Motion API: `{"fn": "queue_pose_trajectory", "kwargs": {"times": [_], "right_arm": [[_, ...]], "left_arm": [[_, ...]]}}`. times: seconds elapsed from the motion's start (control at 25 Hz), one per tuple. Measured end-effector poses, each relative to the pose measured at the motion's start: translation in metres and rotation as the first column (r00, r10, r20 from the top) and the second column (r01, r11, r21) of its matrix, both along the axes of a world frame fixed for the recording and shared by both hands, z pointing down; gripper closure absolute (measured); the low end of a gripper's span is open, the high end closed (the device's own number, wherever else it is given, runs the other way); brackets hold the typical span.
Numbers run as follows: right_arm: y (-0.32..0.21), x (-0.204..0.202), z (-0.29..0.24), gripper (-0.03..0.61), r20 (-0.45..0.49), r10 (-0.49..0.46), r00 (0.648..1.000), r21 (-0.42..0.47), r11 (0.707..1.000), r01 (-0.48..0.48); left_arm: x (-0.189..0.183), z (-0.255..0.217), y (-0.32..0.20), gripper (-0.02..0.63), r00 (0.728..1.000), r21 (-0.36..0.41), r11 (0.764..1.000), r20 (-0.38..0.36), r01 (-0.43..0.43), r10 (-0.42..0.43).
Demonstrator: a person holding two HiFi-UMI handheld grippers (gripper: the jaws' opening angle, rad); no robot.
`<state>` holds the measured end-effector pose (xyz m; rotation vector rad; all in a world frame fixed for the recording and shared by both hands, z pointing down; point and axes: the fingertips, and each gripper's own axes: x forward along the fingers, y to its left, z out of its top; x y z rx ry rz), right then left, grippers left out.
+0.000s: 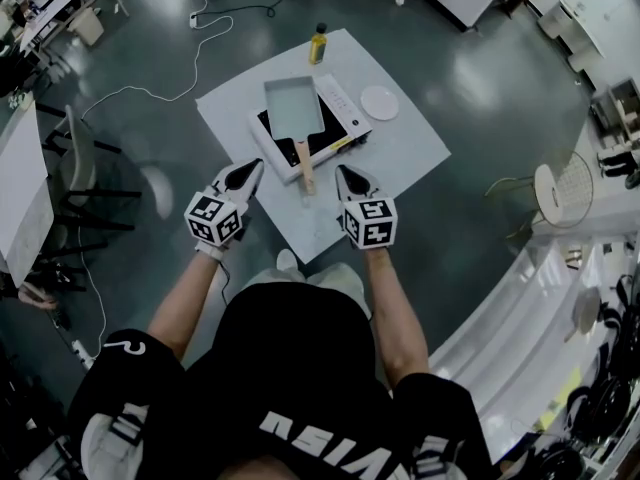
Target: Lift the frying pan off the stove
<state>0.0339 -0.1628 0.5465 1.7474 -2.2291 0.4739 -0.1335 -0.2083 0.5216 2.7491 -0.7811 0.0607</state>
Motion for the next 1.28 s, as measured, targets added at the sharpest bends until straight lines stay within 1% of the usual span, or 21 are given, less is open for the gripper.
{"fn": "queue_pose_trajectory", "kwargs": {"times": [0.32, 0.52, 0.68, 0.96, 1.28], "right_arm": [[-0.02, 0.008, 0.0, 0.583, 0.008, -0.038, 0.999, 0.006, 0.999, 0.038], [-0.037, 0.015, -0.001, 0.583, 0.04, -0.088, 0.995, 0.015, 0.996, 0.087], [-0.051, 0.023, 0.002, 0.583, 0.04, -0.154, 0.987, 0.012, 0.988, 0.153], [-0.073, 0.048, 0.003, 0.583, 0.063, -0.259, 0.964, 0.008, 0.966, 0.259], [-0.097, 0.074, 0.002, 0.583, 0.081, -0.358, 0.93, 0.002, 0.933, 0.359]], "left_arm": [[0.008, 0.005, -0.01, 0.615, 0.999, -0.016, 0.999, 0.016, 0.028, -0.028], [0.017, 0.009, -0.015, 0.615, 0.997, -0.032, 0.997, 0.036, 0.063, -0.062], [0.03, 0.013, -0.017, 0.615, 0.994, -0.032, 0.995, 0.054, 0.099, -0.097], [0.054, 0.016, -0.017, 0.615, 0.975, -0.048, 0.976, 0.078, 0.212, -0.208], [0.081, 0.014, -0.022, 0.615, 0.948, -0.046, 0.95, 0.09, 0.31, -0.305]]}}
